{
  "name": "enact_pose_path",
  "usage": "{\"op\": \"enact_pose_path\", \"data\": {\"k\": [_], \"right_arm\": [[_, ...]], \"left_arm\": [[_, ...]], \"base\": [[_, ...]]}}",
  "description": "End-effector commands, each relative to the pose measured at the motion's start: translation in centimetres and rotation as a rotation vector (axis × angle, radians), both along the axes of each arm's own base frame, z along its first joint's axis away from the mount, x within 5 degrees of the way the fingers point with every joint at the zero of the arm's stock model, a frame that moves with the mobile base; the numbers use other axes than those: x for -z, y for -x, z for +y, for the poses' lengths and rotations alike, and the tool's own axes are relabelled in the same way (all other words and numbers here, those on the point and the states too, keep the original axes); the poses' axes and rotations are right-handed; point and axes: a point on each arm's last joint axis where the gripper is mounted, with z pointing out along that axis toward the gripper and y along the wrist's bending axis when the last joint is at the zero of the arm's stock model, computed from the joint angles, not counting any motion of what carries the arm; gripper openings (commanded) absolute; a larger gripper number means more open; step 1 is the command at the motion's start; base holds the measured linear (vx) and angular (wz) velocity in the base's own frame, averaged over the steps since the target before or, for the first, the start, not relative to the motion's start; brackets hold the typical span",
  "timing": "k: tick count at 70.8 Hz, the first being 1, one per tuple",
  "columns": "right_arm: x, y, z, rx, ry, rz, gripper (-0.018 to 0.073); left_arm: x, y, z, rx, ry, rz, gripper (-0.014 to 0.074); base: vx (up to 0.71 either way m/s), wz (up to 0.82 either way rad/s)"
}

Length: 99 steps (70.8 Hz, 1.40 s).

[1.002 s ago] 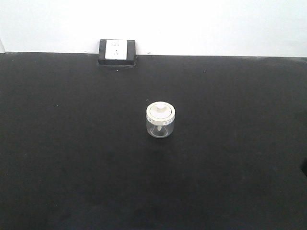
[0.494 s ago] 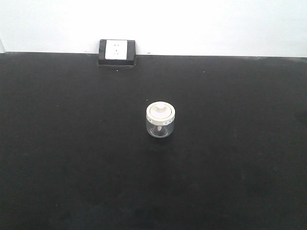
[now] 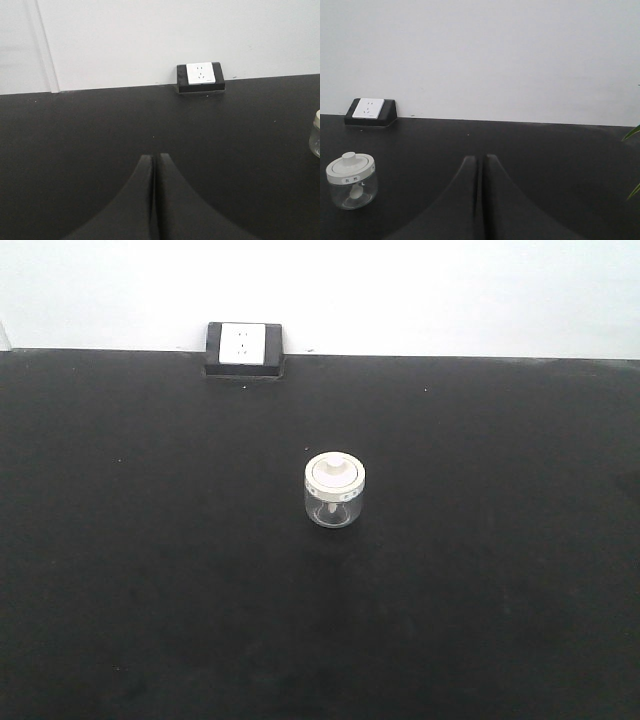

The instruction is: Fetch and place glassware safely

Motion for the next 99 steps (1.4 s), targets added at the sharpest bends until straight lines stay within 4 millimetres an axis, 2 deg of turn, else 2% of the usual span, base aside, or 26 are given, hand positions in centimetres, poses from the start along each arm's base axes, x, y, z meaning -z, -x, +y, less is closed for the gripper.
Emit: {"op": "enact_pose_path", "data": {"k": [1,73,87,99], "right_arm": [[-1.1,0.1,0.2,-0.023,0.019,-0.05,-0.0004],[-1.1,0.1,0.2,-0.023,0.019,-0.05,-0.0004],[-1.1,0.1,0.2,-0.023,0.019,-0.05,-0.0004],[-1.1,0.1,0.2,-0.023,0.019,-0.05,-0.0004]], "left_arm": [[-1.4,-0.2,-0.1,0.008,0.012,-0.077,-0.0007],[-0.9,0.0,-0.2,0.014,0.054,-0.031,-0.0007],[0.9,1.0,-0.3,0.028,0.064,-0.016,-0.0007],[3.6,1.4,-0.4,0.034,0.097,-0.018,-0.0007]], "base": [[0.0,0.0],[0.0,0.0],[0.0,0.0],[0.0,0.0]]}}
